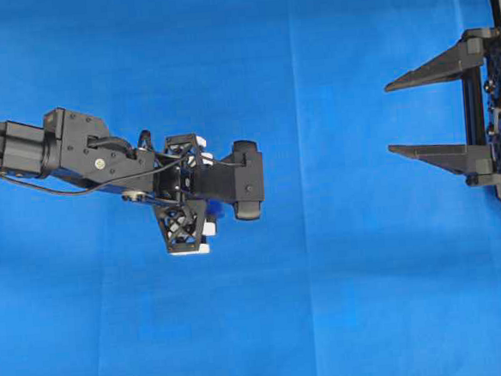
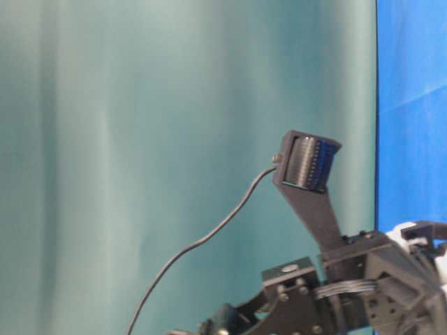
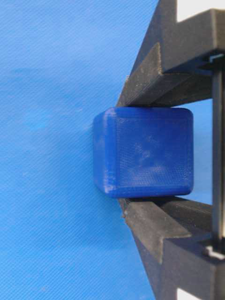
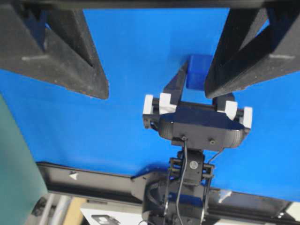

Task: Handover the blue block to the right arm after grasping it with the left arm, then place it in the designated position.
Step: 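Lift the cube with the left gripper and rotate the wrist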

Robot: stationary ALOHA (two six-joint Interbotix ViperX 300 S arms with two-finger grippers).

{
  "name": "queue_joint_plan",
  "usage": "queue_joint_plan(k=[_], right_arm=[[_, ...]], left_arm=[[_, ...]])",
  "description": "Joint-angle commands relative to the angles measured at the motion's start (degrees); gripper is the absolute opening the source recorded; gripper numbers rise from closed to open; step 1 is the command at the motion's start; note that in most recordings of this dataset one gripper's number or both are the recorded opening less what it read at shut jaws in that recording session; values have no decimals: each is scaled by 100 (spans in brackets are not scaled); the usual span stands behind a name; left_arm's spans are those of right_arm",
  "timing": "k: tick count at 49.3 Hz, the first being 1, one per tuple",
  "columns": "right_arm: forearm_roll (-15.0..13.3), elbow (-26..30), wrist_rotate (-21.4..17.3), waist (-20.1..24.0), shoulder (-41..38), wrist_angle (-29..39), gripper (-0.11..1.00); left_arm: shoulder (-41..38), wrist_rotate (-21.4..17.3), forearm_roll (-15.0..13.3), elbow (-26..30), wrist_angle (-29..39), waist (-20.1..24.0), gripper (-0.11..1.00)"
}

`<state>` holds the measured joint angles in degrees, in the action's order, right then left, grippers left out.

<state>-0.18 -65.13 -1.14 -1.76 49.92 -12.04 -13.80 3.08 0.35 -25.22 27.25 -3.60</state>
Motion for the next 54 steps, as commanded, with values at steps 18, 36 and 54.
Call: queue_joint_plan(k=[18,36,54], right_arm=[[9,141,-9,-9,-18,-35,97],[9,141,-9,-9,-18,-35,97],[9,149,-9,-9,-18,-53,97]], left_arm=[[1591,-35,0,580,1213,-26,46],[2145,-44,35,1362,2303,-18,46],[2399,0,35,1890,3146,-18,46]])
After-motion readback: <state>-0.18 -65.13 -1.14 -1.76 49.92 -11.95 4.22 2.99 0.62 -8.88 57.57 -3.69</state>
